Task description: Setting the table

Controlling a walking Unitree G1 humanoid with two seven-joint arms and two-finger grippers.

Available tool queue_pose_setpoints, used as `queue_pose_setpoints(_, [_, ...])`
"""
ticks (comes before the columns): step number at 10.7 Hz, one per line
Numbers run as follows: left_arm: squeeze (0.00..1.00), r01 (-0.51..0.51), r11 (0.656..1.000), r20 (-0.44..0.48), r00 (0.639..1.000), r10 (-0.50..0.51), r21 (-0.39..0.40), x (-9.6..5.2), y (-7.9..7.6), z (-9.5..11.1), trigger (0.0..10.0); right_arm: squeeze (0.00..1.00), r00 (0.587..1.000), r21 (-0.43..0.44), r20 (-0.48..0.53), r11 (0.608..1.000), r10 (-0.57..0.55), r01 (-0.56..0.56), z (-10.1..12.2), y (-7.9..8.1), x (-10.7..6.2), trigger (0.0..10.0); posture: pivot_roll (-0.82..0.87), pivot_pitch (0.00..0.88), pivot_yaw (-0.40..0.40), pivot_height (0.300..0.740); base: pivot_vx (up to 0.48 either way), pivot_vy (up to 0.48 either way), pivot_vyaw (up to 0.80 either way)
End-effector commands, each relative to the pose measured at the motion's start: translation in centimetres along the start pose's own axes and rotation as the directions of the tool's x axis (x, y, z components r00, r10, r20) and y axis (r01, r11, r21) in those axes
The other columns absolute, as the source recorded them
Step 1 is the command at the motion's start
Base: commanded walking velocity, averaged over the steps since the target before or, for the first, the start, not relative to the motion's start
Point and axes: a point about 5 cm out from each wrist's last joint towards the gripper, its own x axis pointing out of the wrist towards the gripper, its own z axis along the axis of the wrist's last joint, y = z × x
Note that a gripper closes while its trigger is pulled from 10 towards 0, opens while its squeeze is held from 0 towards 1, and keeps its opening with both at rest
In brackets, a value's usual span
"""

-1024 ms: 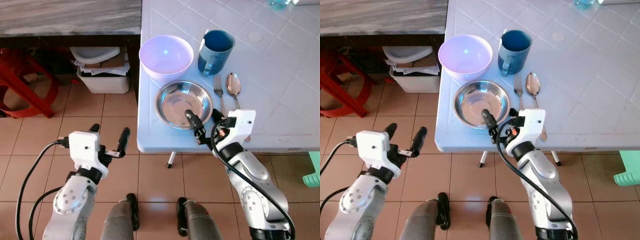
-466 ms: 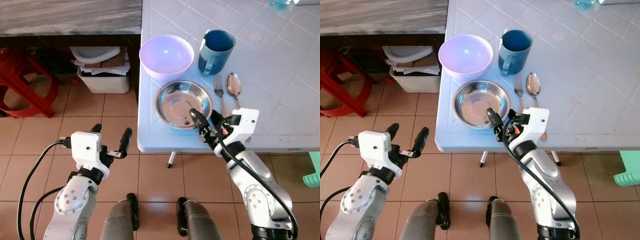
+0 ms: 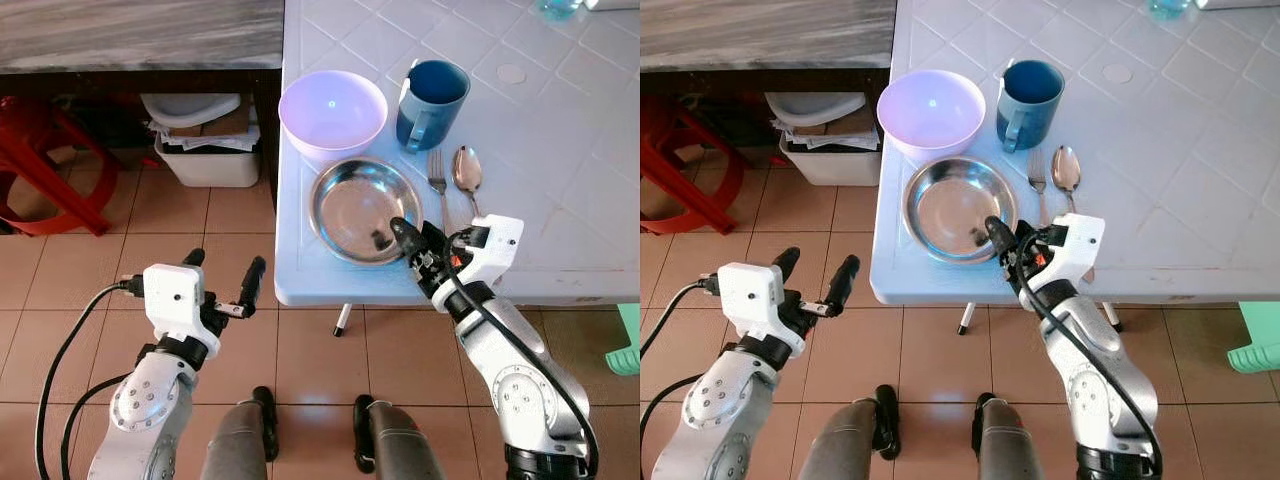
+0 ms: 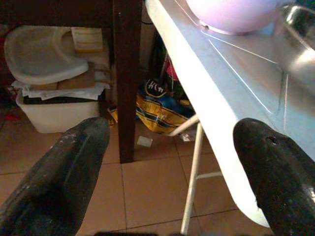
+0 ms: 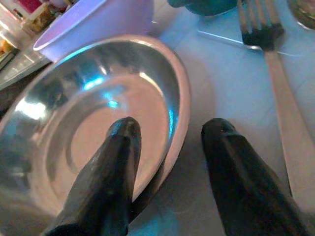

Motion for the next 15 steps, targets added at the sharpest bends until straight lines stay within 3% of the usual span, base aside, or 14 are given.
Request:
queue_pose_setpoints(1, [0.00,0.014,1.000,-0.006,1.000,-0.014,-0.002,-0.3,-0.2,0.0,10.0,0.00,0.990,0.047,-0.119,0.995,-0.081,0.087,-2.4,-1.6,-0.6,0.0,-0.02,0.290,0.018,0.740,0.000,0.000,0.00])
queue_pose_setpoints(4, [0.00,0.037,0.999,-0.002,0.999,-0.037,-0.008,-0.3,-0.3,0.1,10.0,0.00,0.977,0.120,-0.146,0.977,-0.157,0.175,-2.9,-2.6,-0.6,0.0,-0.01,0.292,0.021,0.740,0.000,0.000,0.00])
queue_pose_setpoints(6, [0.00,0.084,0.996,0.010,0.996,-0.084,-0.028,-0.4,-0.7,0.3,10.0,0.00,0.973,0.110,-0.159,0.976,-0.167,0.186,-3.1,-2.7,-0.6,0.0,-0.01,0.292,0.022,0.740,0.000,0.000,0.00])
queue_pose_setpoints(14, [0.00,0.091,0.995,0.009,0.996,-0.091,-0.032,-0.3,-0.8,0.3,10.0,0.00,0.953,0.141,-0.181,0.953,-0.241,0.268,-3.4,-3.4,-0.7,0.0,-0.01,0.291,0.020,0.740,0.000,0.000,0.00])
queue_pose_setpoints(15, [0.00,0.090,0.995,0.010,0.996,-0.089,-0.031,-0.3,-0.8,0.3,10.0,0.00,0.953,0.138,-0.180,0.953,-0.245,0.271,-3.3,-3.3,-0.7,0.9,-0.01,0.291,0.020,0.740,0.000,0.000,0.00])
